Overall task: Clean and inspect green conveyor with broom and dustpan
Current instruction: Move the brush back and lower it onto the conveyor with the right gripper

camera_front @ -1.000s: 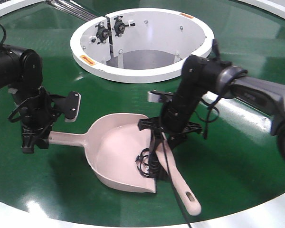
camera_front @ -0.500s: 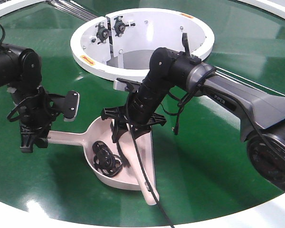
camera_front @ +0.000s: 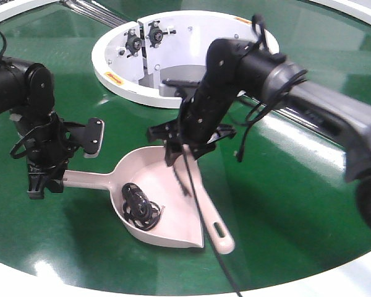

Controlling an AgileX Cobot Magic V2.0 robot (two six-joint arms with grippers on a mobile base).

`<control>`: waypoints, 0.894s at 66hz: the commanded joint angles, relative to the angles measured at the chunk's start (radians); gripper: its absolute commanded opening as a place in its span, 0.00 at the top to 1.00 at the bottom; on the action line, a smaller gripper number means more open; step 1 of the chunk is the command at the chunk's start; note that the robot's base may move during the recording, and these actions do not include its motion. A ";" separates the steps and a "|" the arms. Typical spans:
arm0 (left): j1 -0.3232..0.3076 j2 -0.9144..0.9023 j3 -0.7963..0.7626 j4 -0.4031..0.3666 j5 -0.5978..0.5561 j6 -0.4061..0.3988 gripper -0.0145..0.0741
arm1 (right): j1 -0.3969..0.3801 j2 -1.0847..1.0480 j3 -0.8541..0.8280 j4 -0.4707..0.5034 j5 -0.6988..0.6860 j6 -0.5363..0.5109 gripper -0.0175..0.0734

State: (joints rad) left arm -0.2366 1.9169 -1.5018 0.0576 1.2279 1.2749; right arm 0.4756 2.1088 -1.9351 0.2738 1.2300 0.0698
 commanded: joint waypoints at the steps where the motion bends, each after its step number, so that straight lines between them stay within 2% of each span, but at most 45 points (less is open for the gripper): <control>1: -0.004 -0.048 -0.024 -0.030 0.032 -0.015 0.84 | -0.038 -0.126 0.032 -0.027 0.060 -0.042 0.81; 14: -0.004 -0.048 -0.024 -0.030 0.032 -0.015 0.84 | -0.138 -0.218 0.177 -0.043 0.060 -0.105 0.81; 29: -0.004 -0.048 -0.024 -0.030 0.032 -0.015 0.84 | -0.245 -0.229 0.289 -0.060 0.060 -0.153 0.81; 59: -0.004 -0.048 -0.024 -0.030 0.032 -0.015 0.84 | -0.366 -0.115 0.306 -0.046 0.046 -0.182 0.81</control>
State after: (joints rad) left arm -0.2366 1.9169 -1.5018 0.0556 1.2279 1.2749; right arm 0.1321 2.0311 -1.6061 0.2049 1.2266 -0.1015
